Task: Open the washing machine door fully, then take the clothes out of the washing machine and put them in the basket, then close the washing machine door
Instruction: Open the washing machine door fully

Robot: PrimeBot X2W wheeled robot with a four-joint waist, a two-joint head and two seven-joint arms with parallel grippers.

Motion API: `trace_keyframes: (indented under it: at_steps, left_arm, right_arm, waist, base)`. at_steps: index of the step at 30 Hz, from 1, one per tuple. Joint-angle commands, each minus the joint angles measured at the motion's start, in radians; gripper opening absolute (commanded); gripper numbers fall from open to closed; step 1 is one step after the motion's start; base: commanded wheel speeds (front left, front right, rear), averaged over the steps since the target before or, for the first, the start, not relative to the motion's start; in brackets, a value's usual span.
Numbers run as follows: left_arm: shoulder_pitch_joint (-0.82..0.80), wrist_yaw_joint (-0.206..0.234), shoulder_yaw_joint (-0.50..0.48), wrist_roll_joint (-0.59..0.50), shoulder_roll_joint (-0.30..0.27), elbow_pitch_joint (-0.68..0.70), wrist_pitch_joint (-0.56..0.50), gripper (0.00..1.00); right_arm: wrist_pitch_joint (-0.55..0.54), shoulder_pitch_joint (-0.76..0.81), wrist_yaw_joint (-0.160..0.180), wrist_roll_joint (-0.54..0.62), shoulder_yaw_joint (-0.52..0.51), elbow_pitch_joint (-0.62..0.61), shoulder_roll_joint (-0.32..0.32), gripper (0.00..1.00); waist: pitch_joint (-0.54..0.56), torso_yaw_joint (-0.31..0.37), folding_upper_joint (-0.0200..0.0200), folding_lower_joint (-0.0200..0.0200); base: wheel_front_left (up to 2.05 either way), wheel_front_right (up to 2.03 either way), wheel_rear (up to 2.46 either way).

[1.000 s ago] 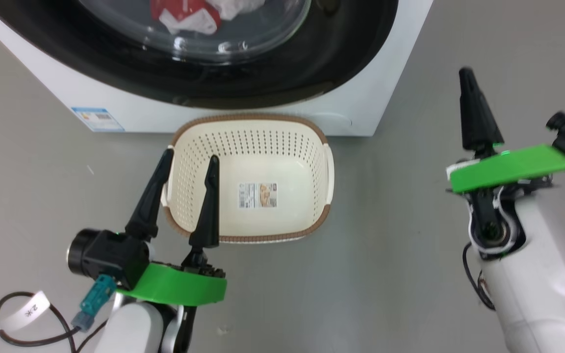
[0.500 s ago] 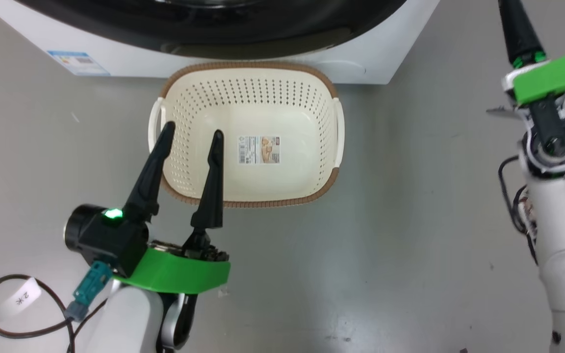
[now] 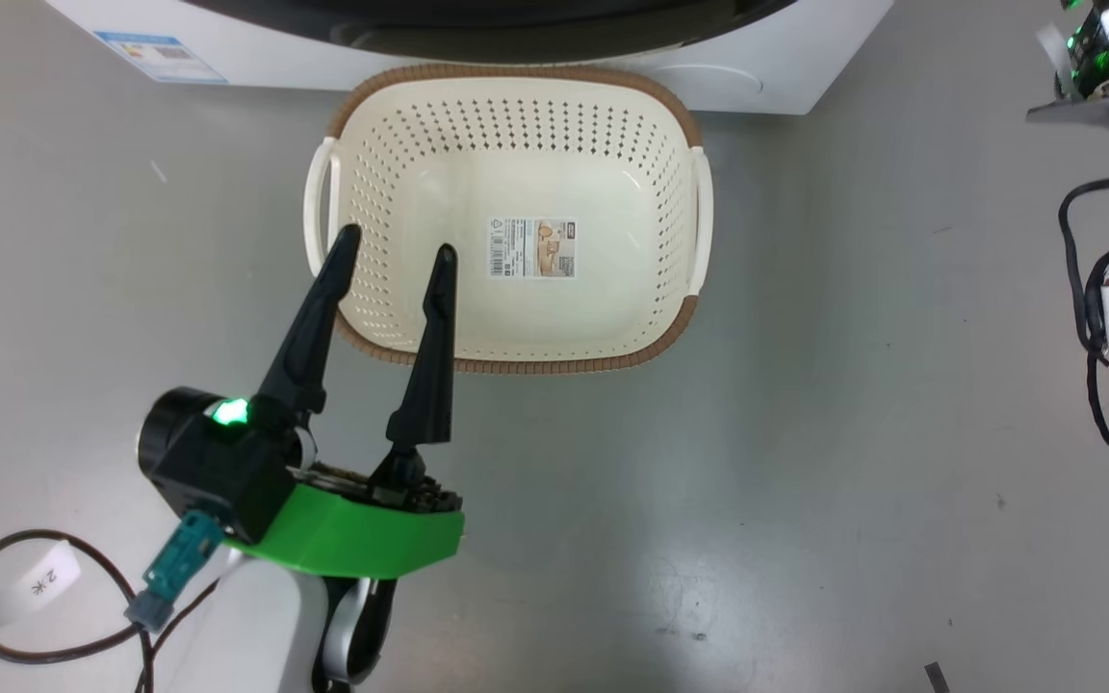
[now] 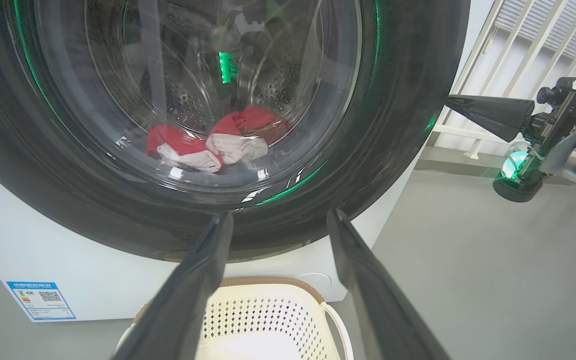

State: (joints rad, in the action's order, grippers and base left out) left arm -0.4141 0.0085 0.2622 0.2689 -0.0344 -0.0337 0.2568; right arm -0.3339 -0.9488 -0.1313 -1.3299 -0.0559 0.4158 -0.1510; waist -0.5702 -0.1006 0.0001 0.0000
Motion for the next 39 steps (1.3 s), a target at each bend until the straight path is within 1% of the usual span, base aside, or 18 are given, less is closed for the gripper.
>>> trace_keyframes:
  at_steps: [1,16,22,33,39]
  left_arm:
    - [-0.006,-0.003,-0.023,0.01,-0.016,0.031,0.005,1.0]
    - [-0.011,0.0,0.003,0.015,-0.016,0.03,0.005,1.0]
    - [-0.007,0.007,0.008,0.027,-0.016,0.018,0.005,1.0]
    - [-0.013,0.007,0.014,0.04,-0.016,0.008,0.005,1.0]
    - [-0.013,0.012,0.013,0.043,-0.016,0.007,0.005,1.0]
  right_arm:
    - [-0.022,-0.032,0.001,-0.016,0.006,-0.034,0.014,0.0]
    - [-0.09,-0.143,0.001,-0.028,-0.013,-0.014,0.023,0.0]
    - [-0.107,-0.193,0.001,-0.007,-0.017,0.01,0.013,0.0]
    - [-0.204,-0.258,0.001,0.023,-0.002,0.075,0.0,0.0]
    - [-0.269,-0.27,0.001,0.012,-0.01,0.091,0.011,0.0]
  waist:
    - [-0.01,-0.006,-0.0001,0.0]
    - [-0.036,-0.034,-0.0001,0.0]
    - [-0.043,-0.046,-0.0001,0.0]
    - [-0.056,-0.071,-0.0001,0.0]
    - [-0.057,-0.072,-0.0001,0.0]
  base:
    - [0.0,0.0,0.0]
    - [0.0,0.0,0.0]
    - [0.0,0.0,0.0]
    - [0.0,0.0,0.0]
    - [0.0,0.0,0.0]
